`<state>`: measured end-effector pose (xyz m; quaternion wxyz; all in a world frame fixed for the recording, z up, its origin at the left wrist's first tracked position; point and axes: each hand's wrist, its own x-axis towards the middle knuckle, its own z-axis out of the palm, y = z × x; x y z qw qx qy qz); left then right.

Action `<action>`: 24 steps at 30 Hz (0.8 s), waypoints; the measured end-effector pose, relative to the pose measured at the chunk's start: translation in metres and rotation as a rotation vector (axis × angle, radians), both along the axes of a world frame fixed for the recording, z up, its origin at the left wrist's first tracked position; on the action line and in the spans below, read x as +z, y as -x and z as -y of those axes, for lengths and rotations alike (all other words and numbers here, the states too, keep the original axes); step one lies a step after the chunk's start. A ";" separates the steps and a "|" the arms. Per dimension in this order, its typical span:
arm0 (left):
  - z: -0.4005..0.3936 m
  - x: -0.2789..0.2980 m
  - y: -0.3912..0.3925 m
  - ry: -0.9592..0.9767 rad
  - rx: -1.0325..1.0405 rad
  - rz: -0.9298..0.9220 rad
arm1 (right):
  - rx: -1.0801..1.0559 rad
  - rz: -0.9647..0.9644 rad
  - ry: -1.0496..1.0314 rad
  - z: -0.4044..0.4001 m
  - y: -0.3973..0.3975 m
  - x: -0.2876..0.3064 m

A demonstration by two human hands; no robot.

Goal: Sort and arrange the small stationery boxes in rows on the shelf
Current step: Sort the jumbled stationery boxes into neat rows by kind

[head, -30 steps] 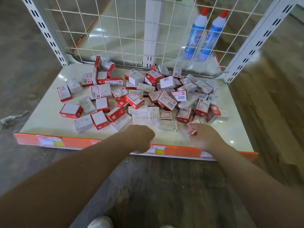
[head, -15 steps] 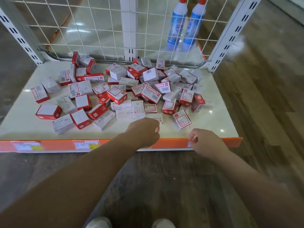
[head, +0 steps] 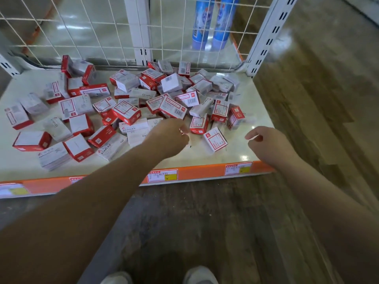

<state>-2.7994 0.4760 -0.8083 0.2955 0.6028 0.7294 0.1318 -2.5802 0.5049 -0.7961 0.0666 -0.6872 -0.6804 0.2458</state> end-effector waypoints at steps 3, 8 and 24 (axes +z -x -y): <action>-0.006 0.008 0.014 -0.015 0.047 -0.028 | 0.010 -0.017 -0.023 -0.005 0.009 -0.001; -0.004 0.006 0.025 0.009 -0.001 -0.108 | 0.039 -0.002 -0.010 -0.006 0.025 -0.010; 0.004 -0.018 0.018 0.117 -0.038 0.037 | 0.092 0.078 0.125 -0.007 0.052 -0.041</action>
